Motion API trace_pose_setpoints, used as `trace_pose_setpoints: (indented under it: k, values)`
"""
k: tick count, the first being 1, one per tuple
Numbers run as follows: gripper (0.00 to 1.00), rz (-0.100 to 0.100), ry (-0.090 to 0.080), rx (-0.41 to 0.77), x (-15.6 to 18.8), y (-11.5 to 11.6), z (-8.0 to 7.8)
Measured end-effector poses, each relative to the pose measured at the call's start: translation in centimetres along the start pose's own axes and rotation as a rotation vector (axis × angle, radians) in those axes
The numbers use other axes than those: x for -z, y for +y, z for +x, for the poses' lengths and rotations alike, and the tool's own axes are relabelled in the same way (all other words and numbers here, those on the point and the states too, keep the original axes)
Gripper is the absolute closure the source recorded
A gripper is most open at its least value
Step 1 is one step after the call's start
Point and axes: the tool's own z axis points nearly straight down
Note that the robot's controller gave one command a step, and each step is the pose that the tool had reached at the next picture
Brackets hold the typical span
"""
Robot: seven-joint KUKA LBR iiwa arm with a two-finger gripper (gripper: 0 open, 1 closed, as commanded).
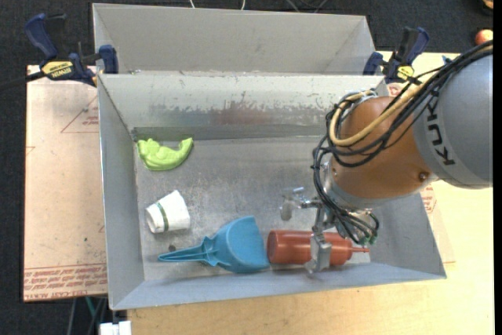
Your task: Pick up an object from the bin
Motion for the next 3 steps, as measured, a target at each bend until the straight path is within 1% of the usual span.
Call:
trace_pose_setpoints:
  k: [1, 2, 3]
  values:
    - [0.0, 0.0, -0.004, 0.144, 1.4, -1.3, 0.0]
    - [0.0, -0.003, 0.005, 0.162, -1.7, -1.3, 0.4]
    - [0.0, 0.007, -0.029, 0.267, -6.1, -0.6, -0.5]
